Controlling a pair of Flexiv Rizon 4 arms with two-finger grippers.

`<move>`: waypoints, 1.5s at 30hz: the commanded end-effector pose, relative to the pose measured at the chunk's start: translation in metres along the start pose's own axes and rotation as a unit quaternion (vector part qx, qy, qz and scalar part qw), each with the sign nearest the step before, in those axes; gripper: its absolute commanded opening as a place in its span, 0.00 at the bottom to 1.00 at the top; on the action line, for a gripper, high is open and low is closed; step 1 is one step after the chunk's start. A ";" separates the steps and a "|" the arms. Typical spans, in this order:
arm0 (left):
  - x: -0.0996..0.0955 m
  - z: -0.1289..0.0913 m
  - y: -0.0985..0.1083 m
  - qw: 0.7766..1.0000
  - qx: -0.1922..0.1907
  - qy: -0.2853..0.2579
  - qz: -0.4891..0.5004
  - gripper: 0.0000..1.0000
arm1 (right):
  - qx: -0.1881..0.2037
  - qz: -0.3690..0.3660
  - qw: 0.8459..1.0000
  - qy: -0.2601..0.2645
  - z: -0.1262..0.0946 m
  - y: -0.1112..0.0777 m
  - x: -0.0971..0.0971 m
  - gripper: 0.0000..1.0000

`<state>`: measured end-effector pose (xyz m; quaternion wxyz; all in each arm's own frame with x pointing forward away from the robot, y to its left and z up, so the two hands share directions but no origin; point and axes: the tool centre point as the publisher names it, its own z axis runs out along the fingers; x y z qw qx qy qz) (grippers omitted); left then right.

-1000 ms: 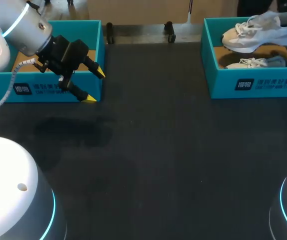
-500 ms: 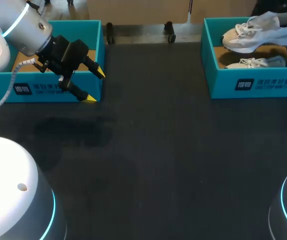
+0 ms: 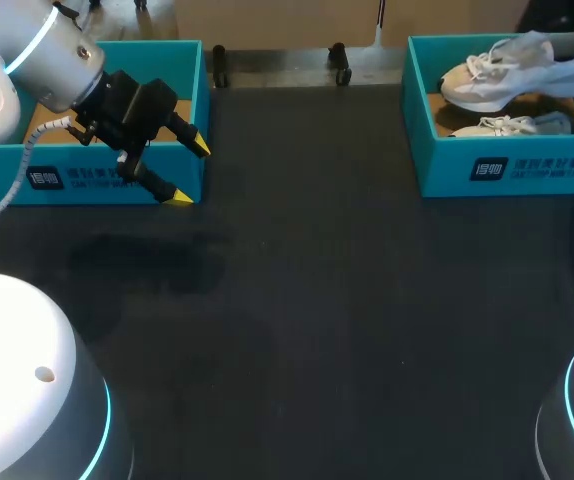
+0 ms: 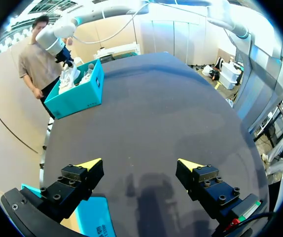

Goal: Take the shoe out of the shoebox, open the shoe tongue, remove and reinsert the insole, then place the shoe into the shoebox

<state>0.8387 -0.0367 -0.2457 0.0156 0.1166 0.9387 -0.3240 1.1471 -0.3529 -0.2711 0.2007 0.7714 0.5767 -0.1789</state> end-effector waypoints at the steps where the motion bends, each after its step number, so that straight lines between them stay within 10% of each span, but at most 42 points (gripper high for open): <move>1: 0.001 -0.001 0.000 1.000 -0.002 0.000 0.000 1.00 | 0.003 0.000 1.000 -0.001 0.005 0.006 0.002 0.00; 45: 0.001 -0.001 0.000 1.000 -0.002 0.000 0.000 1.00 | 0.029 0.015 0.999 0.013 0.050 -0.003 0.031 0.00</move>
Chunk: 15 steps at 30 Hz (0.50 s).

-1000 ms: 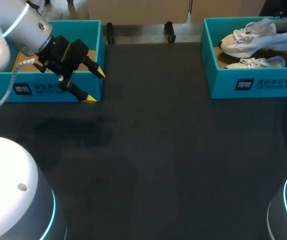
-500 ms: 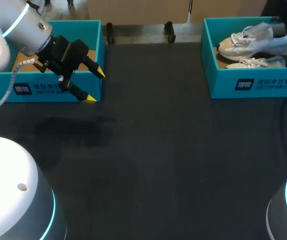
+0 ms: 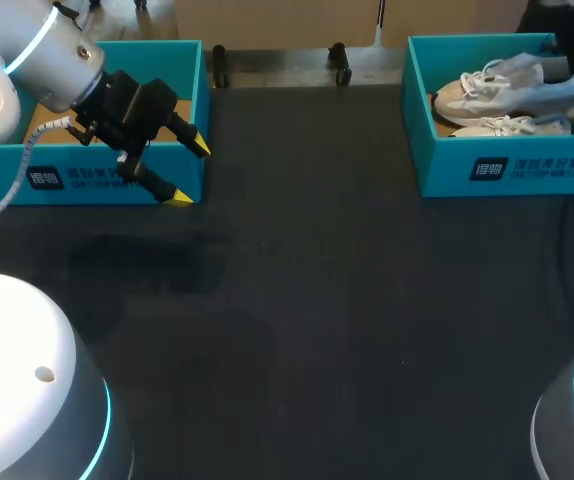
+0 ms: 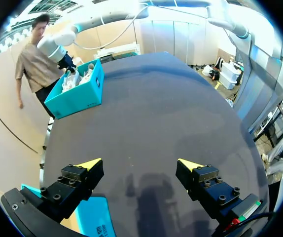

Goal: Take the shoe out of the shoebox, open the shoe tongue, remove and reinsert the insole, then place the shoe into the shoebox

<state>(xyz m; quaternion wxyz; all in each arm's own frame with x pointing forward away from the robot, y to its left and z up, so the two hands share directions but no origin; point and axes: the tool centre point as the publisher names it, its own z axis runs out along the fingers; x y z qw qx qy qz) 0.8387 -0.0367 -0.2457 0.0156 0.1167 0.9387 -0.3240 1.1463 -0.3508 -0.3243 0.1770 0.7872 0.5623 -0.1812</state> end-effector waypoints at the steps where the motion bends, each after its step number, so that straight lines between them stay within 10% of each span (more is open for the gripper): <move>1: 0.001 -0.001 0.000 1.000 -0.002 -0.001 0.000 1.00 | 0.005 0.000 1.000 0.002 0.006 0.004 0.003 0.00; 15: 0.001 -0.001 0.000 1.000 -0.002 -0.001 0.000 1.00 | 0.012 0.000 1.000 0.012 0.015 0.005 0.009 0.00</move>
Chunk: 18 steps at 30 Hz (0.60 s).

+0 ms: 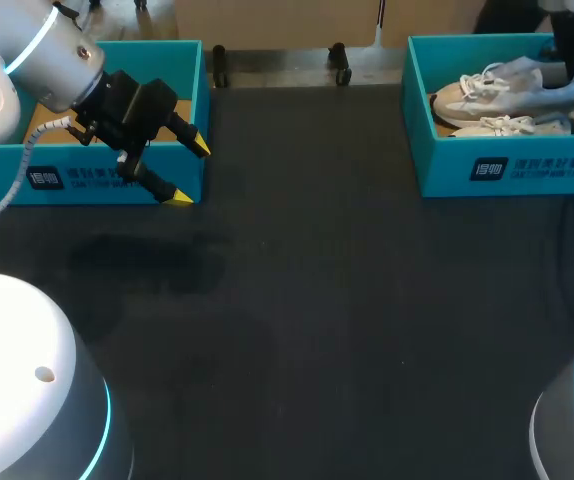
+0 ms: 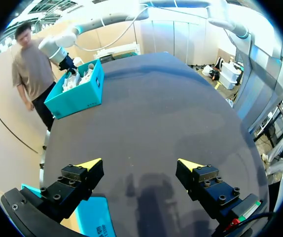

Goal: Take the shoe out of the shoebox, open the shoe tongue, remove and reinsert the insole, then place the shoe into the shoebox

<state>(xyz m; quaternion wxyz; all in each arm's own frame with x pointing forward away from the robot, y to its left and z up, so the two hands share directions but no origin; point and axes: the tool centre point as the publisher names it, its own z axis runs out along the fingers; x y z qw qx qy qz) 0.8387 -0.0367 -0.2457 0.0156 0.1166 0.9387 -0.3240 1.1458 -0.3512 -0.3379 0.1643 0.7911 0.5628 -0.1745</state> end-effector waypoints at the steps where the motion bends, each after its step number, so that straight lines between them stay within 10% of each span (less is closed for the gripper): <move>1: 0.001 -0.001 0.000 1.000 -0.002 0.000 0.000 1.00 | 0.006 0.001 1.000 -0.002 0.003 0.006 0.003 0.00; 3: 0.001 -0.001 0.000 1.000 -0.002 0.000 0.000 1.00 | 0.006 0.002 1.000 -0.003 0.003 0.006 0.003 0.11; 4: 0.001 -0.001 0.000 1.000 -0.002 0.000 0.000 1.00 | 0.005 0.002 1.000 -0.003 0.003 0.006 0.003 0.32; 10: 0.001 -0.001 0.000 1.000 -0.002 0.000 0.000 1.00 | 0.004 0.001 1.000 0.000 0.001 0.007 0.005 0.24; 18: 0.001 -0.001 0.000 1.000 -0.002 0.000 0.000 1.00 | 0.000 0.003 1.000 -0.004 -0.005 0.006 0.003 0.42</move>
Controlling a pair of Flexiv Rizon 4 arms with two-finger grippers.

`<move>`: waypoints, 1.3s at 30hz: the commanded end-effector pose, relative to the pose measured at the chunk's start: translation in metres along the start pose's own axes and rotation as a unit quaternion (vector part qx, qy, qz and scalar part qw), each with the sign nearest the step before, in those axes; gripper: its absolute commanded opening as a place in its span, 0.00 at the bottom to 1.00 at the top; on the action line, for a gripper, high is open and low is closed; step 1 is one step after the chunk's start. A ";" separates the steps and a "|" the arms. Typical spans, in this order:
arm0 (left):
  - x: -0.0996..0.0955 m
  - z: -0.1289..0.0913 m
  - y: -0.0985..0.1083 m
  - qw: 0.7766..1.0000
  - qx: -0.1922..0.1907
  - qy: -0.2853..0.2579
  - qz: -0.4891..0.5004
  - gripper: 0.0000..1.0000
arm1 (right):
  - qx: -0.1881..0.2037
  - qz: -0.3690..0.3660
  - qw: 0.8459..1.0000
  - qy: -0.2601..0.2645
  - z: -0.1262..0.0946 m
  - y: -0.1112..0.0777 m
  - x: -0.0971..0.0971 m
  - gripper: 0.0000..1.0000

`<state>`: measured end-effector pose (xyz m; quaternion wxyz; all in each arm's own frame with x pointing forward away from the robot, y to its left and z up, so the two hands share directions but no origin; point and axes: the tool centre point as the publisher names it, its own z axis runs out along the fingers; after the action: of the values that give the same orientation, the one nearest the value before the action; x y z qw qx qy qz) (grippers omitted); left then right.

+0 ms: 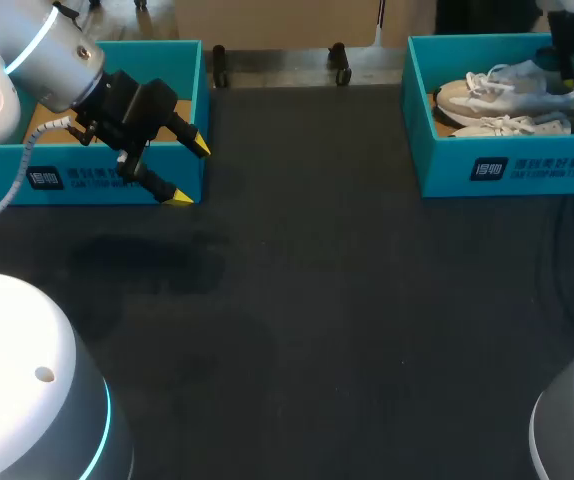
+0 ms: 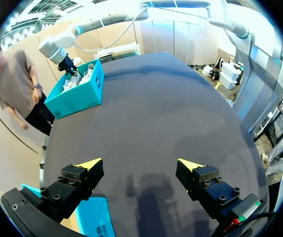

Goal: Take the shoe out of the shoebox, open the shoe tongue, remove and reinsert the insole, then place the shoe into the shoebox

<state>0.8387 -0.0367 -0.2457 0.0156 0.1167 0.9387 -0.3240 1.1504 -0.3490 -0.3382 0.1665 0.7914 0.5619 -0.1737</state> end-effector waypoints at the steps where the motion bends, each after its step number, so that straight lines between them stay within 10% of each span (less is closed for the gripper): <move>1: 0.001 -0.001 0.000 1.000 -0.002 -0.001 0.000 1.00 | 0.002 0.002 1.000 -0.004 -0.005 0.003 -0.002 0.46; 19: 0.001 -0.001 0.000 1.000 -0.002 -0.001 0.000 1.00 | -0.030 -0.033 0.999 0.031 -0.053 -0.016 0.005 0.66; 39: 0.001 -0.001 0.000 1.000 -0.002 -0.001 0.000 1.00 | -0.070 -0.101 0.985 0.124 -0.132 -0.090 0.017 1.00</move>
<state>0.8387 -0.0367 -0.2457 0.0156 0.1166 0.9387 -0.3240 1.1101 -0.2527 -0.2478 0.0899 0.7409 0.6597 -0.0881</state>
